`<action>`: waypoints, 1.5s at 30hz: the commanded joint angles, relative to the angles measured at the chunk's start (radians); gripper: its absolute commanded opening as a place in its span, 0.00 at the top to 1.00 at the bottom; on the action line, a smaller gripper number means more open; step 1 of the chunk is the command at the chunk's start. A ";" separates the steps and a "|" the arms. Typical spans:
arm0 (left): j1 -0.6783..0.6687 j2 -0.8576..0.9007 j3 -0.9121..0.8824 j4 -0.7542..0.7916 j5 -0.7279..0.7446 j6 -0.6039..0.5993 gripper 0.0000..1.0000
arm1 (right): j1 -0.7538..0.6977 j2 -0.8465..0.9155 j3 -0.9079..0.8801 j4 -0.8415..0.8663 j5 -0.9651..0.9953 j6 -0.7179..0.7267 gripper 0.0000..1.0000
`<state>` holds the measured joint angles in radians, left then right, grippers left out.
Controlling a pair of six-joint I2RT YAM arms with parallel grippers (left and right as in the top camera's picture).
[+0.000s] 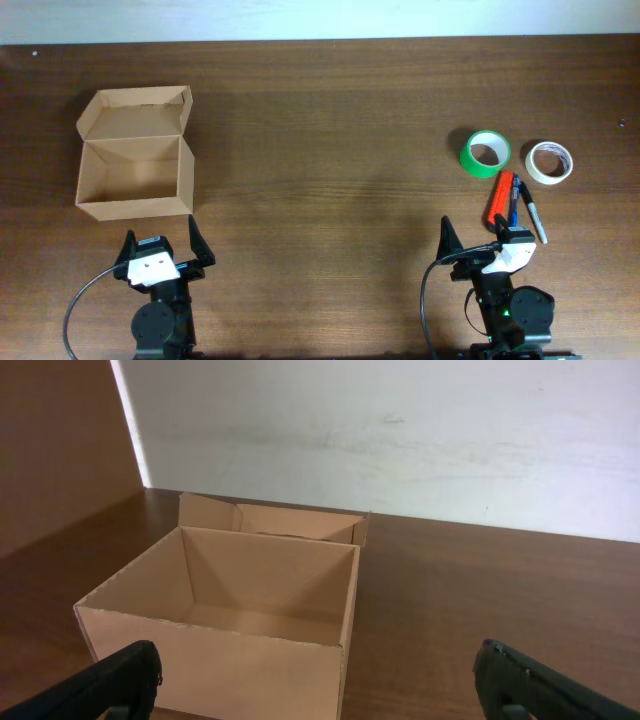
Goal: Pack container
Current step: 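Reach the left gripper toward the cardboard box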
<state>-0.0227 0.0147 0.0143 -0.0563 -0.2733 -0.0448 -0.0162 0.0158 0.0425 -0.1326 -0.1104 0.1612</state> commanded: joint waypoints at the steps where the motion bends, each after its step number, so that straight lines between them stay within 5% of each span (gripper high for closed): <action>1: 0.006 -0.006 -0.006 -0.002 0.007 0.008 0.00 | 0.003 0.002 -0.007 -0.006 0.035 0.005 0.01; 7: 0.006 0.027 0.031 -0.011 0.087 0.007 0.00 | 0.003 0.100 0.061 -0.132 0.031 0.084 0.01; 15: 0.010 0.302 0.221 -0.027 0.034 0.073 0.00 | -0.029 0.573 0.366 -0.190 0.109 0.079 0.01; 20: 0.095 0.739 0.550 -0.065 0.110 0.166 0.00 | -0.209 1.028 0.784 -0.301 -0.011 -0.021 0.01; 28: 0.220 1.280 1.183 -0.283 0.296 0.197 0.00 | -0.402 1.477 1.416 -0.622 -0.017 -0.042 0.01; 35: 0.248 1.573 1.570 -0.417 0.338 0.196 0.00 | -0.470 1.594 1.672 -0.707 -0.014 -0.083 0.01; 45: 0.248 1.592 1.592 -0.618 0.452 0.196 0.00 | -0.509 1.596 1.679 -0.801 -0.009 -0.076 0.01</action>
<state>0.2222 1.6047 1.5871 -0.6086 0.0834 0.1352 -0.5220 1.6077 1.7054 -0.9119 -0.1173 0.0963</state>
